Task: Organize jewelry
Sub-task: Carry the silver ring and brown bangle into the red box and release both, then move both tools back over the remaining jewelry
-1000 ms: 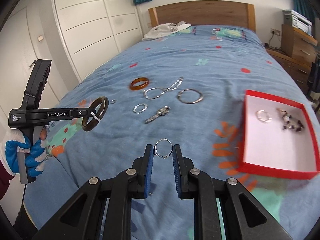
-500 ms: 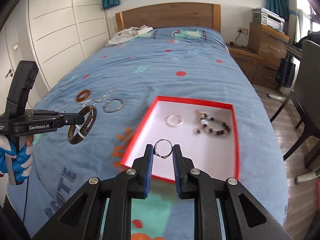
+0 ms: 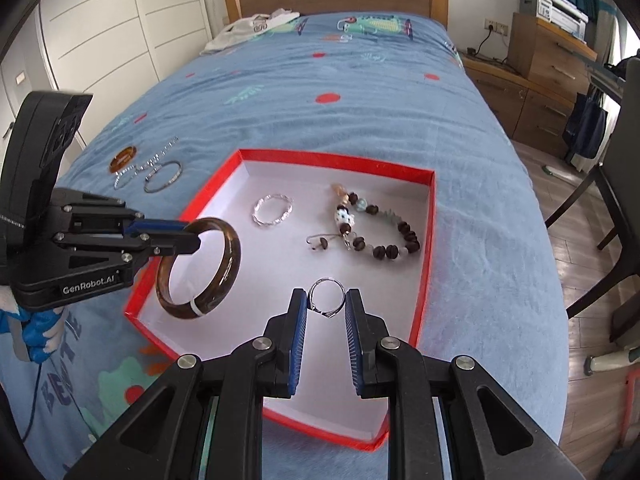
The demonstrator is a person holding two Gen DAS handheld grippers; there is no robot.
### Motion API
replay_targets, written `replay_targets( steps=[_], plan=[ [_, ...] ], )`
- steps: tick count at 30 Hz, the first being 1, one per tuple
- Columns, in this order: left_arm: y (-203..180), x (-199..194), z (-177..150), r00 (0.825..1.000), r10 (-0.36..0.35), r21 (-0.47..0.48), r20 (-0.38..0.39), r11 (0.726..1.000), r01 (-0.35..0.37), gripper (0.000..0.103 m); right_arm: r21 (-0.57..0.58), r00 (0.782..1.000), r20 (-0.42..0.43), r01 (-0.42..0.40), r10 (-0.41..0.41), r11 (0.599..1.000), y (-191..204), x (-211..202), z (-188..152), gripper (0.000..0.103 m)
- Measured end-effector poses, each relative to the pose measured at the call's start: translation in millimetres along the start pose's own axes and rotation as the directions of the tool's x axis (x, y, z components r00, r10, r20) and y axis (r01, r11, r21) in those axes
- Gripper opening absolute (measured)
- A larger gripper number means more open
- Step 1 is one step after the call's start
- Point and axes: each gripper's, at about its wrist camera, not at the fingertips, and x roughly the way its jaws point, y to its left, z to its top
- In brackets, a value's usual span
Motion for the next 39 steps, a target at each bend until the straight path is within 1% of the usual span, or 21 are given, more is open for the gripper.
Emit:
replay_targets(
  steps=[3, 6, 12, 16, 19, 24, 27, 28, 29, 34, 35, 36, 39],
  plan=[
    [-2, 13, 5, 0.999, 0.031, 0.037, -0.021, 0.999, -0.03, 0.008, -0.022, 0.999, -0.034, -0.008, 0.007, 1.0, -2, 10, -1, 0.019],
    [0, 25, 7, 0.998, 0.044, 0.048, -0.043, 0.998, -0.042, 0.008, -0.059, 0.997, -0.072, -0.017, 0.013, 0.998, 0, 19, -3, 0.019],
    [-8, 40, 7, 0.997, 0.04, 0.096, -0.069, 0.995, -0.033, 0.008, -0.145, 0.988, -0.153, -0.021, -0.002, 0.989, 5, 30, -12, 0.02],
    [-5, 42, 7, 0.997, 0.024, 0.076, -0.08, 0.997, -0.018, 0.009, -0.194, 0.981, -0.192, -0.011, -0.027, 0.981, 7, 34, -14, 0.02],
    [-5, 42, 8, 0.996, 0.026, 0.074, -0.085, 0.997, -0.02, 0.009, -0.199, 0.978, -0.207, -0.013, -0.029, 0.98, 7, 34, -12, 0.019],
    [-3, 41, 10, 0.996, 0.012, 0.043, -0.089, 0.999, -0.008, 0.011, -0.189, 0.977, -0.21, 0.001, -0.041, 0.982, 8, 31, -10, 0.021],
    [-2, 35, 11, 0.997, -0.012, 0.011, -0.078, 1.0, 0.013, 0.019, -0.179, 0.977, -0.204, 0.015, -0.052, 0.984, 11, 26, -10, 0.022],
    [-2, 32, 10, 0.997, -0.017, 0.002, -0.069, 1.0, 0.018, 0.024, -0.177, 0.978, -0.202, 0.02, -0.056, 0.984, 13, 24, -10, 0.023],
    [-2, 27, 9, 0.998, -0.025, -0.007, -0.057, 1.0, 0.024, 0.027, -0.173, 0.978, -0.197, 0.028, -0.063, 0.984, 14, 21, -10, 0.024],
    [3, -4, 4, 0.999, -0.044, -0.036, 0.003, 0.998, 0.044, 0.029, -0.138, 0.986, -0.146, 0.057, -0.077, 0.989, 23, -3, -9, 0.03],
    [4, -11, 3, 0.999, -0.045, -0.037, 0.013, 0.998, 0.045, 0.029, -0.129, 0.988, -0.131, 0.063, -0.08, 0.99, 27, -10, -10, 0.032],
    [6, -22, -2, 0.998, -0.047, -0.04, 0.029, 0.998, 0.048, 0.03, -0.121, 0.99, -0.118, 0.068, -0.083, 0.99, 31, -16, -11, 0.034],
    [13, -44, -14, 0.998, -0.041, -0.051, 0.054, 0.998, 0.043, 0.032, -0.101, 0.993, -0.086, 0.073, -0.081, 0.992, 44, -32, -15, 0.037]
  ],
)
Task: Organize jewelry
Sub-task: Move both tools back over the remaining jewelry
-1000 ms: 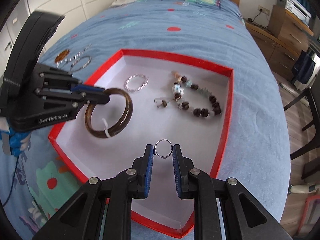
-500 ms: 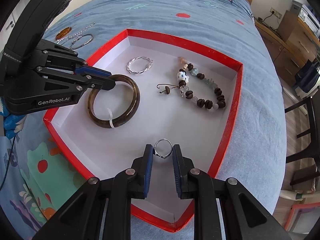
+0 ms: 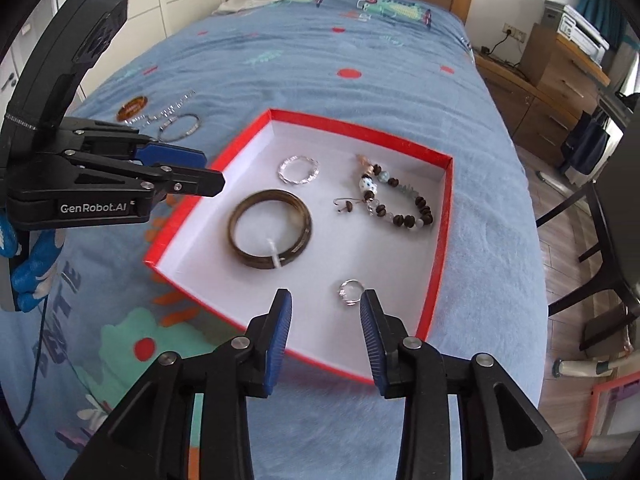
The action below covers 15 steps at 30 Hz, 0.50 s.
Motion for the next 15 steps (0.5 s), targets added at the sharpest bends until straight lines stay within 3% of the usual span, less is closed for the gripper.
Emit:
replay_targets(
  steps=[15],
  plan=[
    [68, -118, -102, 0.985, 0.147, -0.007, 0.085, 0.989, -0.147, 0.034, -0.035, 0.993, 0.119, -0.007, 0.011, 0.999, 99, -67, -7, 0.041]
  ],
)
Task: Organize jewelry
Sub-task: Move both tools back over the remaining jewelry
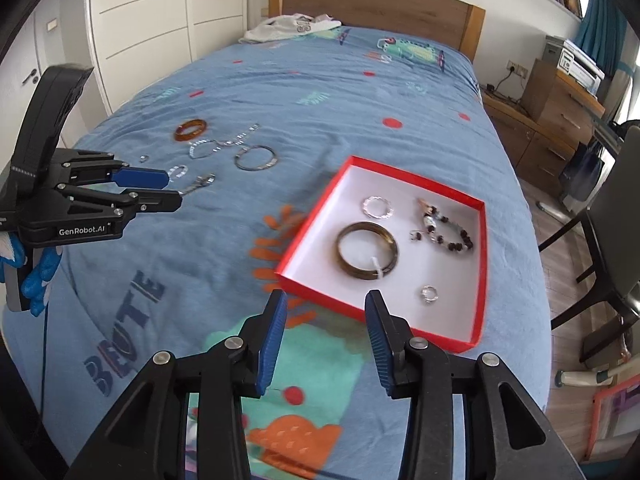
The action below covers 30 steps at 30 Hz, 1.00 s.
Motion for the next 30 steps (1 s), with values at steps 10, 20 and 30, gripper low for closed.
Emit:
replay_targets(
  steps=[10, 20, 30],
  plan=[
    [102, -62, -65, 0.989, 0.148, -0.158, 0.021, 0.977, -0.143, 0.037, 0.0, 0.995, 0.039, -0.088, 0.088, 0.996, 58, -3, 2, 0.042],
    [190, -66, -112, 0.975, 0.222, -0.342, -0.021, 0.914, -0.216, 0.037, 0.01, 0.989, 0.015, -0.148, 0.148, 0.989, 92, 37, 21, 0.042],
    [229, -37, -129, 0.975, 0.216, -0.411, -0.058, 0.884, -0.221, 0.037, 0.014, 0.984, -0.026, -0.175, 0.176, 0.984, 118, 82, 42, 0.042]
  ],
)
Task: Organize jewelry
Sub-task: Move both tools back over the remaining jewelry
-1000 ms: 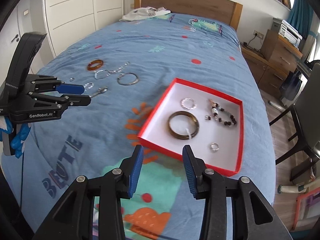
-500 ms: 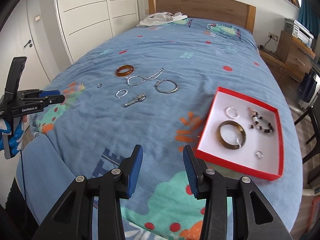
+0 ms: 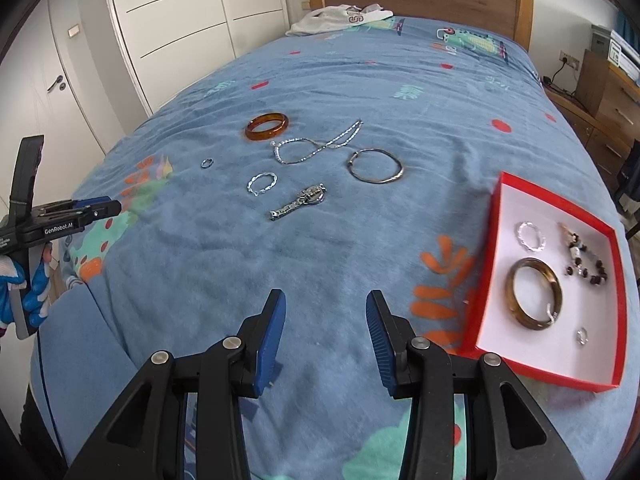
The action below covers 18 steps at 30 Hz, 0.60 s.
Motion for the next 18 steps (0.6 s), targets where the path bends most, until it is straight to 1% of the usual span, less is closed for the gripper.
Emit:
replay_targets(
  steps=[10, 14, 18],
  plan=[
    [9, 31, 8, 0.999, -0.027, -0.025, -0.024, 0.999, 0.026, 0.037, 0.015, 0.999, -0.03, -0.018, 0.019, 1.0, 6, 38, 18, 0.042],
    [5, 40, 11, 0.999, -0.047, -0.03, -0.028, 0.999, 0.046, 0.037, 0.023, 0.999, -0.037, -0.026, 0.027, 0.999, 6, 50, 22, 0.042],
    [-3, 47, 14, 0.997, -0.067, -0.012, -0.036, 0.998, 0.067, 0.037, 0.033, 0.999, -0.039, -0.028, 0.029, 0.999, 1, 58, 24, 0.042]
  ],
)
